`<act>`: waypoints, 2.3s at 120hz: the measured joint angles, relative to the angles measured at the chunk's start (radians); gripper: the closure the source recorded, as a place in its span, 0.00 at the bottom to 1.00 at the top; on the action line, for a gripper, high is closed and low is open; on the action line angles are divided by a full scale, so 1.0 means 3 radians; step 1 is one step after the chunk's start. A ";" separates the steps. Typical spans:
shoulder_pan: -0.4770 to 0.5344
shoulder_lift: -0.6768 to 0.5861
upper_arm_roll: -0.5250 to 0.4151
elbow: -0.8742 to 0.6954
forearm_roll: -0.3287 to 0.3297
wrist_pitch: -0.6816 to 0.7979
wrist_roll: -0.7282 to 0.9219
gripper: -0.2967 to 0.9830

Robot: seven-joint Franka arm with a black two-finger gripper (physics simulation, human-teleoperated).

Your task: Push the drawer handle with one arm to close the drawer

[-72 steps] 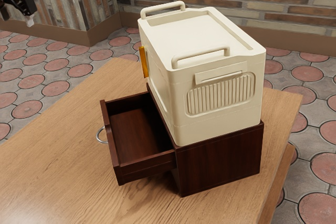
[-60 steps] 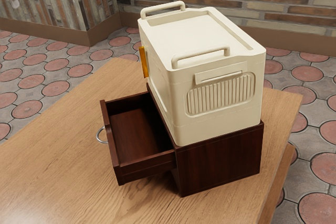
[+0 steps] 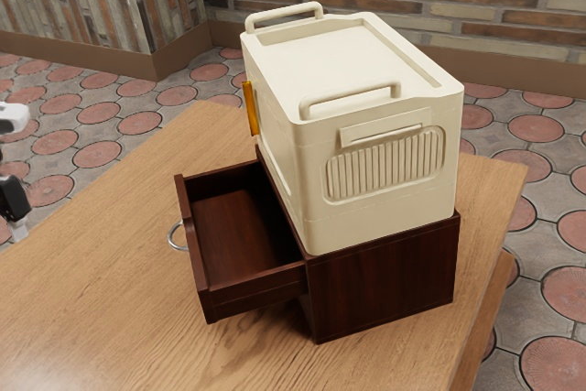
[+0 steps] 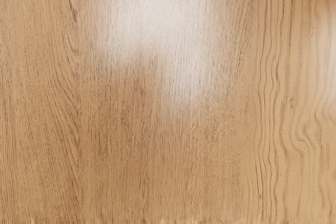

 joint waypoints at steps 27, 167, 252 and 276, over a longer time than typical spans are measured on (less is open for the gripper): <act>-0.0625 0.0835 0.0540 -0.0266 0.0434 0.1256 0.0265 0.25; -0.1240 0.0825 0.0706 -0.0501 -0.0646 0.2281 0.3159 0.25; -0.1445 0.1295 0.0519 -0.0259 -0.0670 0.2557 0.2518 0.75; -0.1507 0.1349 0.0517 -0.0217 -0.0699 0.2586 0.2425 0.82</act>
